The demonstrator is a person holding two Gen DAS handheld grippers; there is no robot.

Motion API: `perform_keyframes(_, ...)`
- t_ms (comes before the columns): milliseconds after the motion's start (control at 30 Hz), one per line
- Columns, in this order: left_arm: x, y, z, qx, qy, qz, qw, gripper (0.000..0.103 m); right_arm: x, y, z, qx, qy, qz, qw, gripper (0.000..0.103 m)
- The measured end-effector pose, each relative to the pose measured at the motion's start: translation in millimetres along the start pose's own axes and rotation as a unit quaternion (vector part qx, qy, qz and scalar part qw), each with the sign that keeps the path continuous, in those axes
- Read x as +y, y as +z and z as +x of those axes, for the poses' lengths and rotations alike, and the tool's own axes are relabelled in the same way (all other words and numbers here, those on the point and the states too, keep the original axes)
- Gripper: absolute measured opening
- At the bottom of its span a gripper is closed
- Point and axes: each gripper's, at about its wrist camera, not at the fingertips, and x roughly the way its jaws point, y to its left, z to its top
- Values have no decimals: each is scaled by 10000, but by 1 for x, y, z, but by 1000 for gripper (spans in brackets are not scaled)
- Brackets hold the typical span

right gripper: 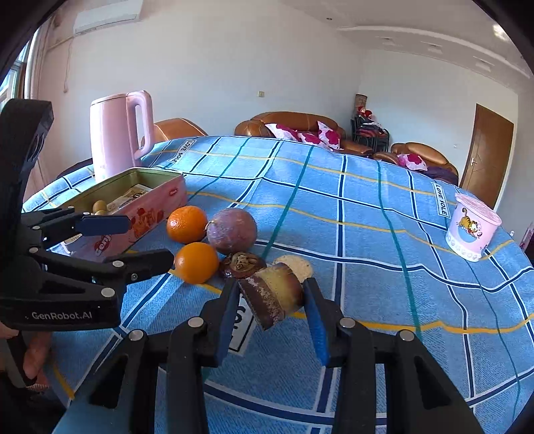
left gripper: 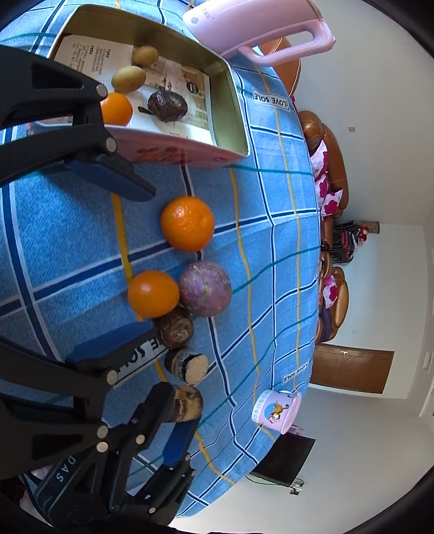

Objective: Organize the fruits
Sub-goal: 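Grasp an orange with the left tool while the right tool grasps the cut brown fruit, then lift the orange with the left tool while the right tool carries the cut fruit toward the tin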

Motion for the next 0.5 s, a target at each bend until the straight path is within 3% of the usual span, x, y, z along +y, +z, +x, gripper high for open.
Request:
perform_keyframes(100, -8, 4, 6, 107, -170, 67, 9998, 70, -9, 0, -3, -129, -78, 194, 9997, 41)
perform_keyframes(200, -12, 6, 21, 354, -295, 18, 9989, 53, -16, 0, -3, -176, -203, 277, 9993, 41)
perform_keyframes(400, -14, 7, 37, 627, -306, -40, 9976, 37, -23, 0, -3, -214, -62, 405, 9989, 41)
perform_keyframes(500, -15, 6, 37, 607, -265, -33, 9978, 35, -21, -1, -2, -192, -21, 323, 9993, 41)
